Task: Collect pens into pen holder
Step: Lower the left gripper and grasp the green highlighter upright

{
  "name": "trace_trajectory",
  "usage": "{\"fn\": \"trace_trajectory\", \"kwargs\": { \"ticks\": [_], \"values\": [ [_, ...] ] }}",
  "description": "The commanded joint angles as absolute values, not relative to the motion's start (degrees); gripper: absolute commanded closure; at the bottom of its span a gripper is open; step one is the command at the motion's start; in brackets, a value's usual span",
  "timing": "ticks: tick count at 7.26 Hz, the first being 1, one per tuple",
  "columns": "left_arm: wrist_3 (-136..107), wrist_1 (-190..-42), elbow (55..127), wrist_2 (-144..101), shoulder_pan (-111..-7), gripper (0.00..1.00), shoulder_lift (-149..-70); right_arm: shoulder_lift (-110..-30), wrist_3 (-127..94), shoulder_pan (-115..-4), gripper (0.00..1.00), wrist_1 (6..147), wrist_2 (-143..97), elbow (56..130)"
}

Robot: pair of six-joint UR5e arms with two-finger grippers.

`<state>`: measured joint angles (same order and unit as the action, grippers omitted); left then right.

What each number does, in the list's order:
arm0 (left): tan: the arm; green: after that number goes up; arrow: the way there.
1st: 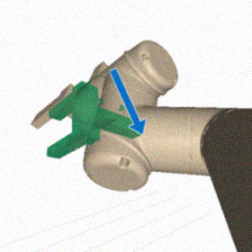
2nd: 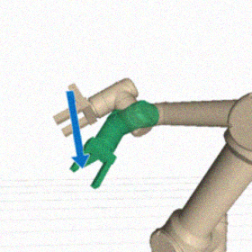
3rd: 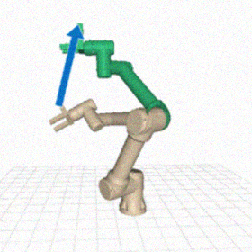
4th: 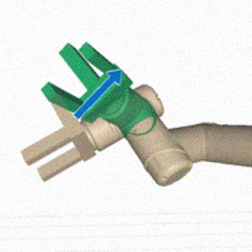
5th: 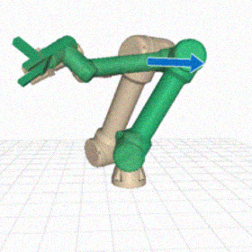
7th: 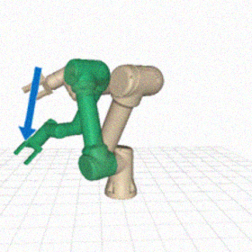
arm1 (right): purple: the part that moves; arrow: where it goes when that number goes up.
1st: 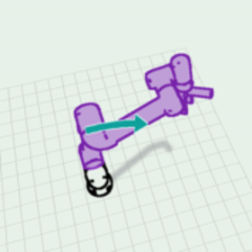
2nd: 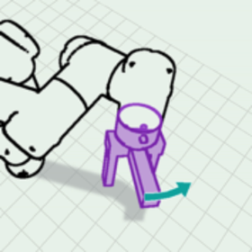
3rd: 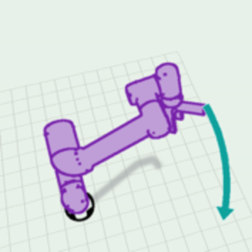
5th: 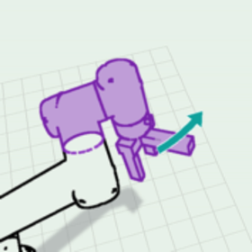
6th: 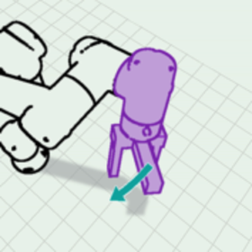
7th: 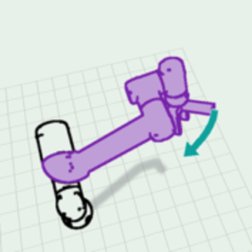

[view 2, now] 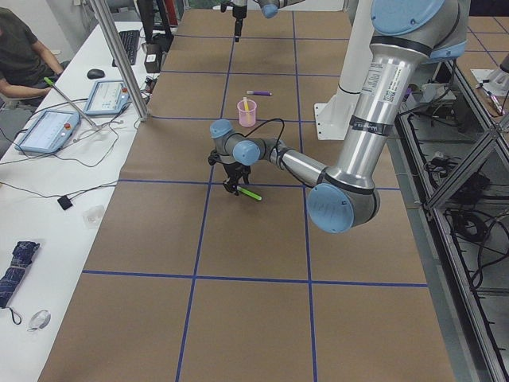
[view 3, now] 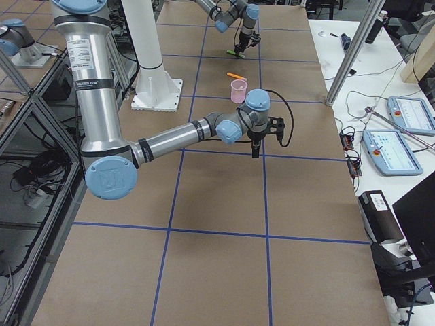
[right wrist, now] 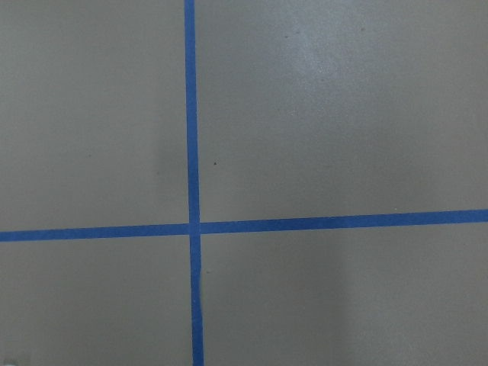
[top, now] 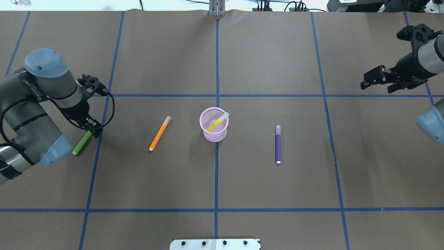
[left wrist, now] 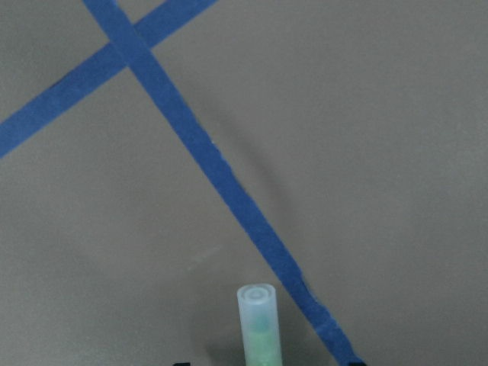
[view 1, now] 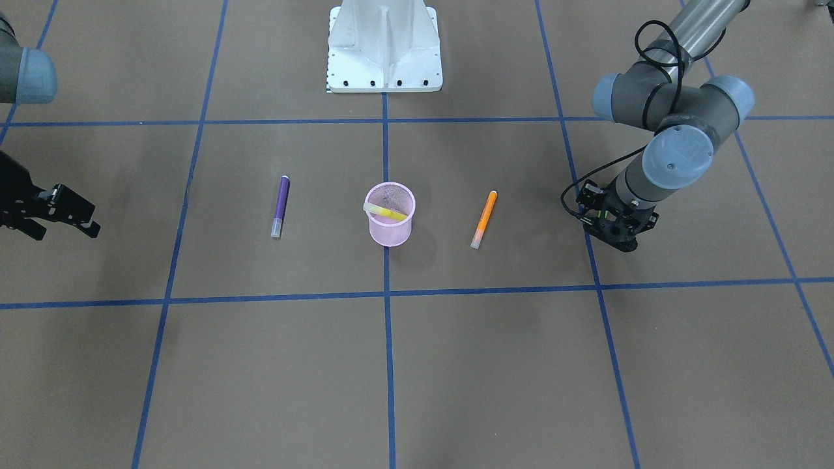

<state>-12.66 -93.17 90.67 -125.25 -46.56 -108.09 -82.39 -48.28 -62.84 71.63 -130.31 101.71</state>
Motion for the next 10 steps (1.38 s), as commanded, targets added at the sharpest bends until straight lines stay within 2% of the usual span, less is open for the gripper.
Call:
{"fn": "trace_trajectory", "kwargs": {
  "ticks": [1,3,4,5,7,8,10],
  "values": [
    [-12.7,-93.2,90.5,-125.2,-46.5,0.33,-108.0,-82.4,-48.3,-62.8,0.00,71.6,-130.3,101.7],
    [-12.7,-93.2,90.5,-125.2,-46.5,0.51,-107.9,-82.4,-48.4,-62.8,0.00,71.7,-130.3,101.7],
    [-12.7,-93.1,90.5,-125.3,-46.6,0.81,-107.9,-82.4,-48.5,-62.8,0.00,71.7,-130.3,101.7],
    [-12.7,-93.1,90.6,-125.3,-46.6,1.00,-107.8,-82.4,-48.5,-62.8,0.00,71.7,-130.3,101.7],
    [-13.0,-92.9,90.9,-125.5,-46.6,1.00,-108.0,-82.3,-48.7,-63.2,0.00,71.6,-130.3,101.8],
    [-12.8,-93.2,93.5,-125.4,-46.7,1.00,-108.3,-82.2,-48.7,-63.9,0.00,71.6,-130.3,102.0],
    [-14.1,-92.6,97.4,-125.0,-47.0,1.00,-115.7,-82.3,-48.6,-64.5,0.00,71.6,-130.3,102.0]
  ]
}}
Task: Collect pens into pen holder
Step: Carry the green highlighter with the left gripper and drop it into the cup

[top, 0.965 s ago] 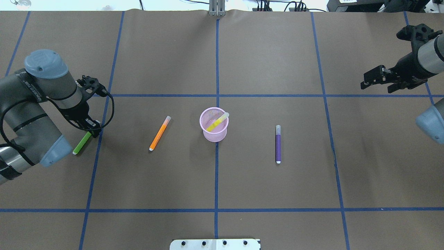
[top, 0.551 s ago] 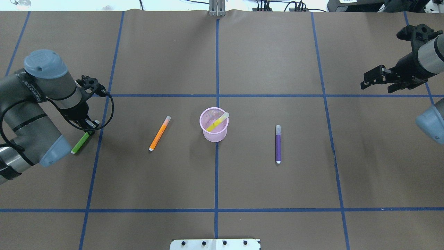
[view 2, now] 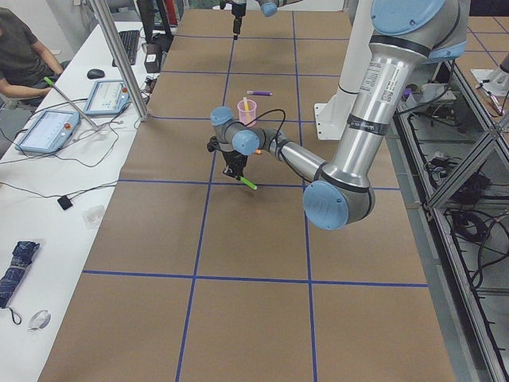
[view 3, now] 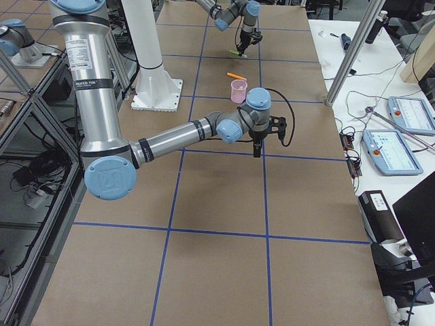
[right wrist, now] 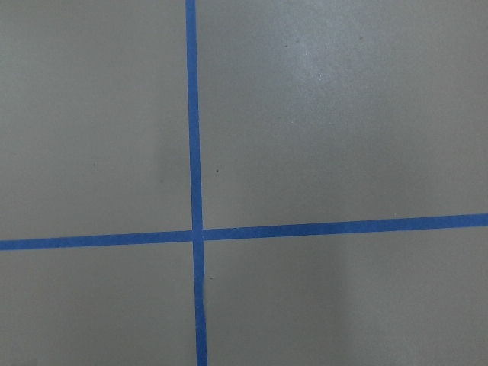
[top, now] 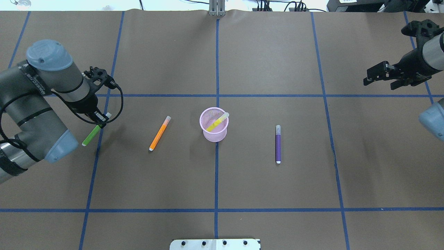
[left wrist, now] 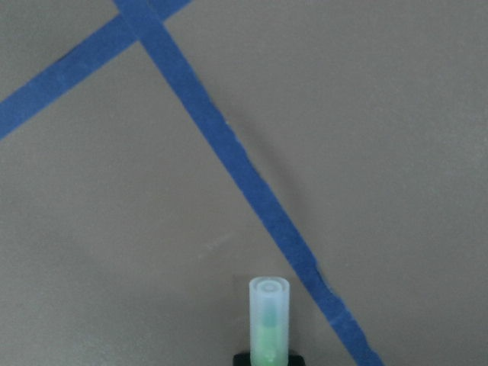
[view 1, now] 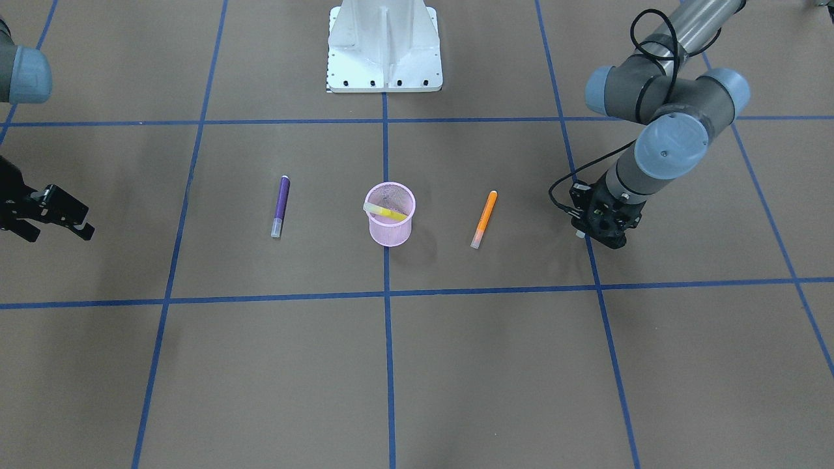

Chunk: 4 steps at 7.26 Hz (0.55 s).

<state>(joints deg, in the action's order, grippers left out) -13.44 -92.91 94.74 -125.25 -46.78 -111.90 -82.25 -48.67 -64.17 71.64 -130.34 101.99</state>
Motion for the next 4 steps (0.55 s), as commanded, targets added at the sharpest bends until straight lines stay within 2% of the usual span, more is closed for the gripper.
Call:
{"fn": "trace_trajectory", "kwargs": {
  "ticks": [1,3,4],
  "values": [
    [-14.4,-92.5,98.7,-125.1,-47.0,1.00,-121.6,-82.3,-48.6,-64.5,0.00,71.6,-130.3,102.0],
    [-21.3,-93.2,100.7,-114.0,-43.4,1.00,-132.1,-82.3,-48.6,-64.5,0.00,71.6,-130.3,101.9],
    [-21.2,-93.3,100.6,-109.3,-39.2,1.00,-134.8,-82.3,-48.7,-64.5,0.00,71.6,-130.3,101.9]
  ]
}}
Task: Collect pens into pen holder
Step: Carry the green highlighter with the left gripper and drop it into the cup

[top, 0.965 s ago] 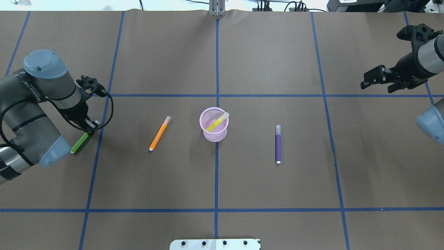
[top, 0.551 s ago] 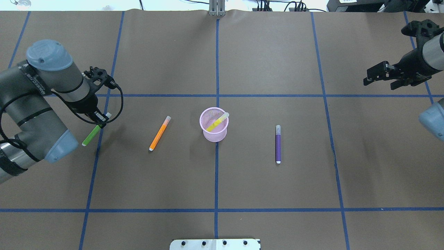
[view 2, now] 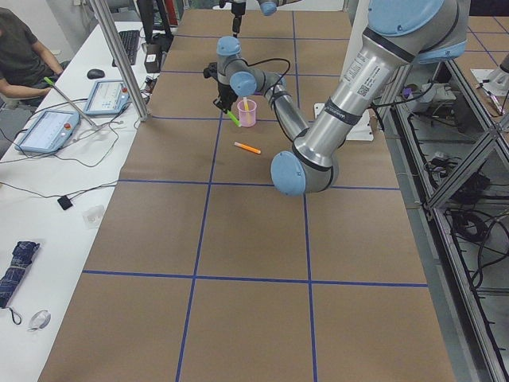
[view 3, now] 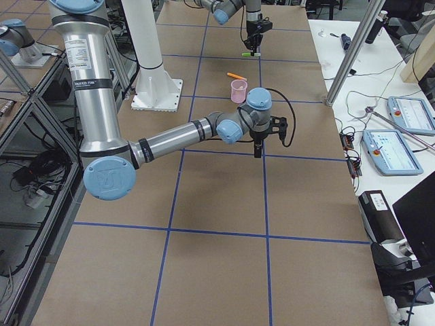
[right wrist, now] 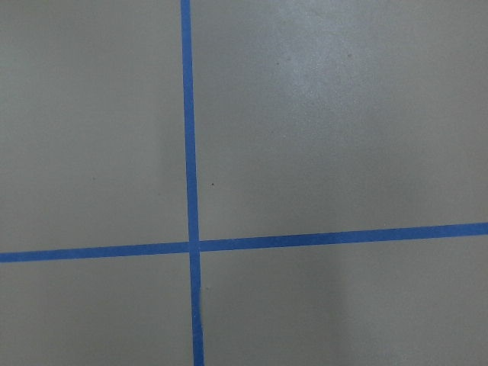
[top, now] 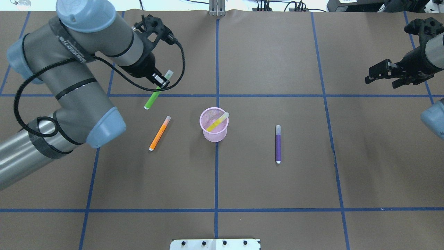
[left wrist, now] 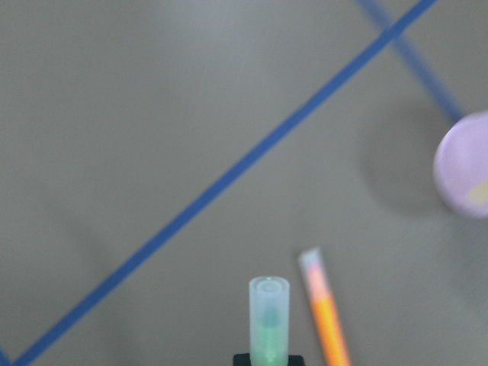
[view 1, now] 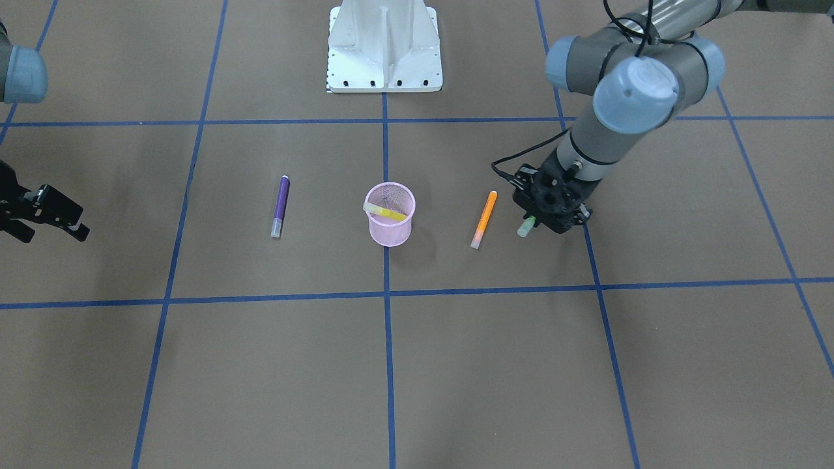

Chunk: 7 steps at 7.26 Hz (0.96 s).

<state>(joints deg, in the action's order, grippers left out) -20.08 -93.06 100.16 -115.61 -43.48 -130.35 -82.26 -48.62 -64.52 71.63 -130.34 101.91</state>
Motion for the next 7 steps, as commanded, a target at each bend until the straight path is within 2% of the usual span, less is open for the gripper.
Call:
{"fn": "trace_trajectory", "kwargs": {
  "ticks": [1,3,7],
  "values": [
    [-21.9,-95.7,100.5,-102.4,-36.2,1.00,-136.0,-82.3,-48.6,-64.5,0.00,71.6,-130.3,101.8],
    [-26.9,-104.0,97.7,-88.8,-29.3,1.00,-136.0,-82.3,-48.7,-64.5,0.00,71.6,-130.3,101.7],
    [-29.4,-108.6,94.1,-88.6,-27.5,1.00,-135.6,-82.3,-48.6,-64.5,0.00,71.6,-130.2,101.2]
  ]
}}
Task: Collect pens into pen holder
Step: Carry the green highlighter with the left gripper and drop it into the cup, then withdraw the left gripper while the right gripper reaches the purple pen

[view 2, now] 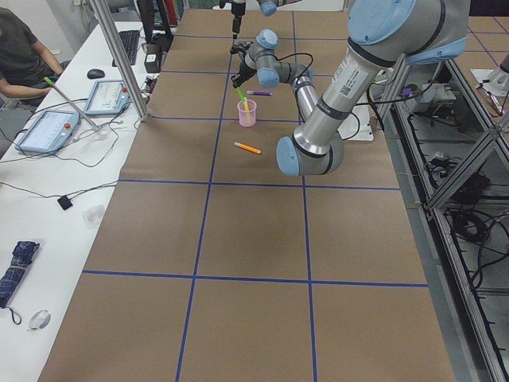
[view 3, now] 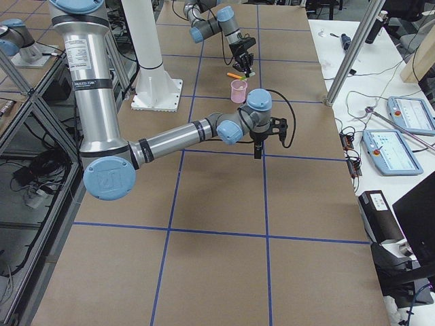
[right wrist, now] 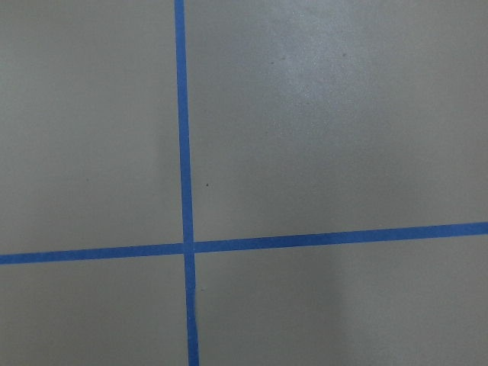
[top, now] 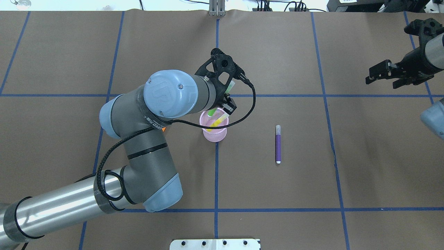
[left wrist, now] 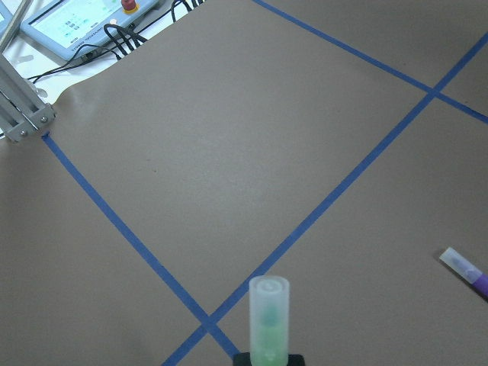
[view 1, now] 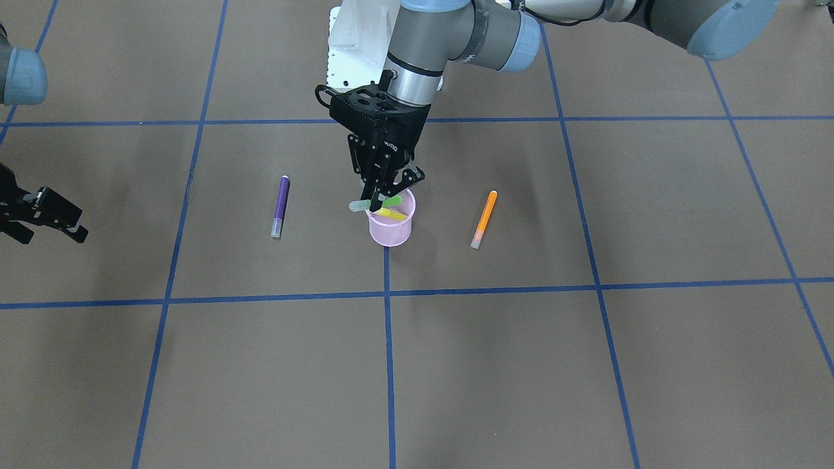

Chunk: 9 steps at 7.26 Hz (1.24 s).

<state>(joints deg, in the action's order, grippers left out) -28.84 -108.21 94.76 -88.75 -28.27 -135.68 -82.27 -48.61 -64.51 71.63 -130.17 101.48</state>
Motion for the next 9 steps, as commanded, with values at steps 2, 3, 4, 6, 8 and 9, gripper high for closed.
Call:
{"fn": "trace_trajectory", "kwargs": {
  "ticks": [2,3,4,6,8,9],
  "values": [
    [-29.7,-108.0,94.0,-88.6,-27.7,0.02,-135.6,-82.2,-48.7,-64.4,0.00,71.6,-130.2,101.1],
    [-29.7,-108.0,94.7,-88.5,-27.9,0.02,-134.2,-82.2,-48.8,-64.4,0.00,71.5,-130.2,101.2],
    [-29.7,-107.9,96.6,-88.7,-28.6,0.02,-132.6,-81.9,-49.7,-64.2,0.00,71.5,-130.2,101.4],
    [-30.6,-97.5,107.5,-89.1,-30.7,0.01,-123.9,-80.1,-55.9,-60.3,0.00,71.4,-129.9,101.9],
    [-30.8,-90.7,110.8,-99.9,-39.5,0.01,-120.2,-73.5,-67.0,-50.8,0.00,71.5,-124.4,102.0],
    [-30.9,-89.5,112.8,-107.3,-43.5,0.01,-115.1,-72.3,-69.3,-47.4,0.00,72.1,-123.4,102.6]
  ]
}}
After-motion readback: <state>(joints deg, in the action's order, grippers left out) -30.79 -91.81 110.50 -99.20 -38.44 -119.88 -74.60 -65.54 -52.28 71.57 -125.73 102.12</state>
